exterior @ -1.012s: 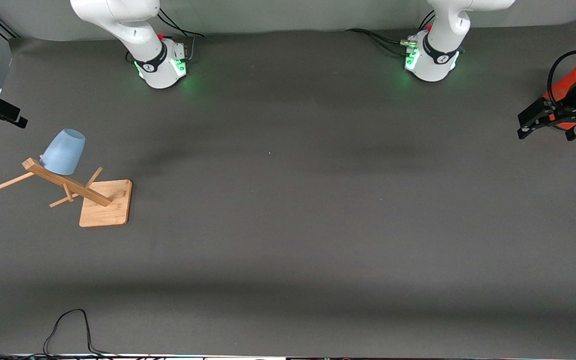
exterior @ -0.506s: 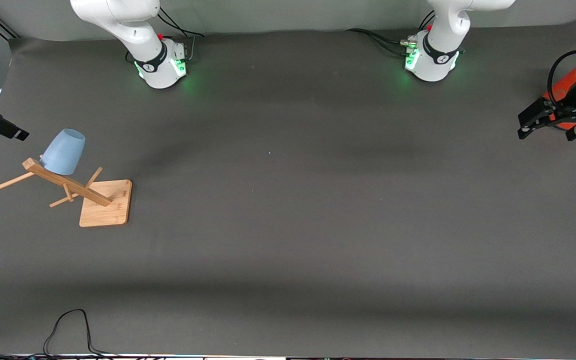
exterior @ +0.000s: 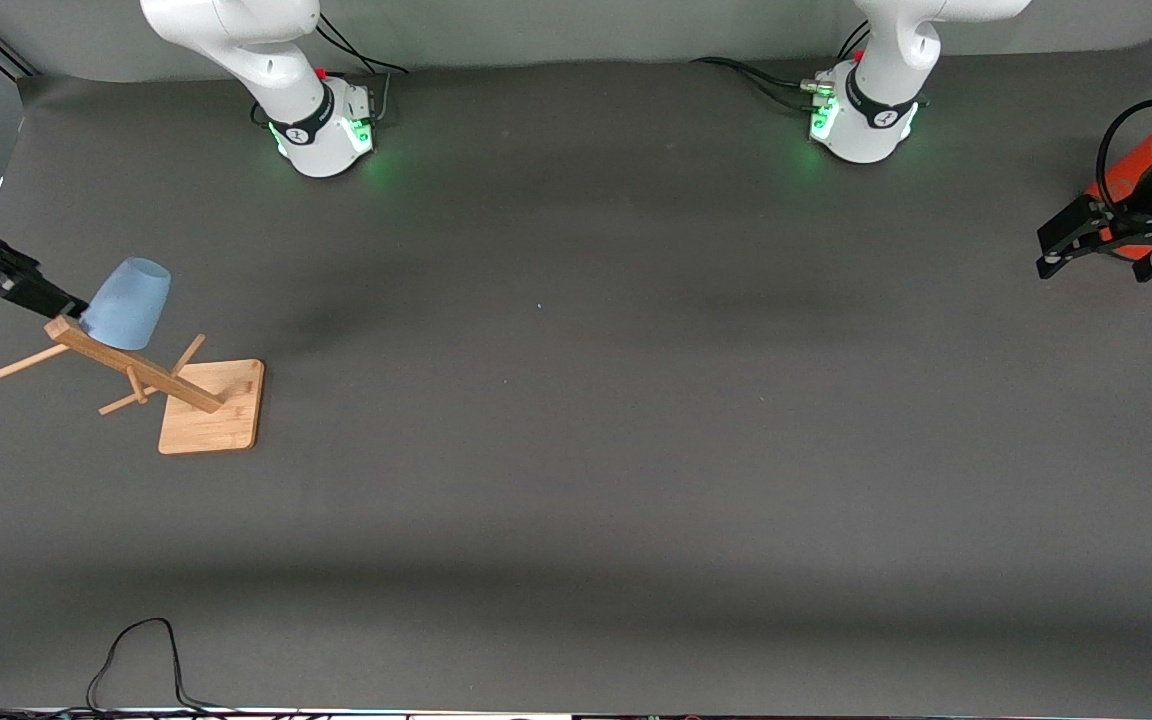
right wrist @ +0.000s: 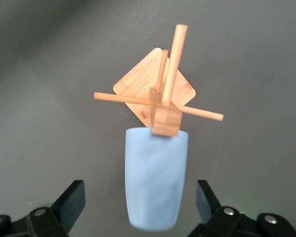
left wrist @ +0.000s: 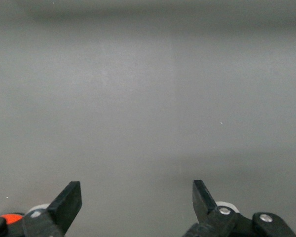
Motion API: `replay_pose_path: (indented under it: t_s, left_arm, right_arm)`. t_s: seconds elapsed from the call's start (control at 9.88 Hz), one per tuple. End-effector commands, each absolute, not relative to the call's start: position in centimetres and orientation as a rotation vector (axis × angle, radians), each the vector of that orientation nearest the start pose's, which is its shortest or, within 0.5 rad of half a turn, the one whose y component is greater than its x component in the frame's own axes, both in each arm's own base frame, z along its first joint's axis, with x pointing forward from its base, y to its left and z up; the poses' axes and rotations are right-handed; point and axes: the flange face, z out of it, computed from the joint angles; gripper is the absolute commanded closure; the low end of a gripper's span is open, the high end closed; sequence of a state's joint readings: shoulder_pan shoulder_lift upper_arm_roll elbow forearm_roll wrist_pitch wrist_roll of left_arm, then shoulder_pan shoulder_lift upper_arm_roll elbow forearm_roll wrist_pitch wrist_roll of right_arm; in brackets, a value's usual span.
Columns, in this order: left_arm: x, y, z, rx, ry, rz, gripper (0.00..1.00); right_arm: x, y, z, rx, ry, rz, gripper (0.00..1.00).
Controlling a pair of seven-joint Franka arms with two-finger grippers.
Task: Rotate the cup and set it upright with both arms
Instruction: 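Close the right gripper around the light blue cup's base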
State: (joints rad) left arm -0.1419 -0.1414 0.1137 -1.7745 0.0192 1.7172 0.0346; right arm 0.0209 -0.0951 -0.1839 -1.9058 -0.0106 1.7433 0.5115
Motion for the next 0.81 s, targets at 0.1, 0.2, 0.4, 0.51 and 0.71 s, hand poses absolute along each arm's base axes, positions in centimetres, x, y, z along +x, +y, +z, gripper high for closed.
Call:
replay_pose_path:
  t_s: [0.1, 0.2, 0.4, 0.51, 0.71]
  left_arm:
    - [52.7, -1.1, 61.8, -3.139, 0.113, -0.129, 0.00]
    - [52.7, -1.1, 61.8, -3.140, 0.111, -0.129, 0.00]
    - [52.8, -1.1, 61.8, -3.140, 0.111, -0.131, 0.00]
    - [52.7, -1.1, 61.8, -3.140, 0.111, -0.129, 0.00]
    - [52.7, -1.1, 61.8, -3.140, 0.111, -0.129, 0.00]
  right_arm:
    - [50.3, -8.7, 48.4, -2.894, 1.082, 0.101, 0.00]
    - [50.2, -8.6, 47.4, -2.892, 1.084, 0.101, 0.00]
    - [49.8, -8.6, 45.9, -2.890, 1.088, 0.094, 0.00]
    - [49.9, -8.6, 45.7, -2.891, 1.089, 0.096, 0.00]
    - [49.9, -8.8, 45.4, -2.891, 1.091, 0.105, 0.00]
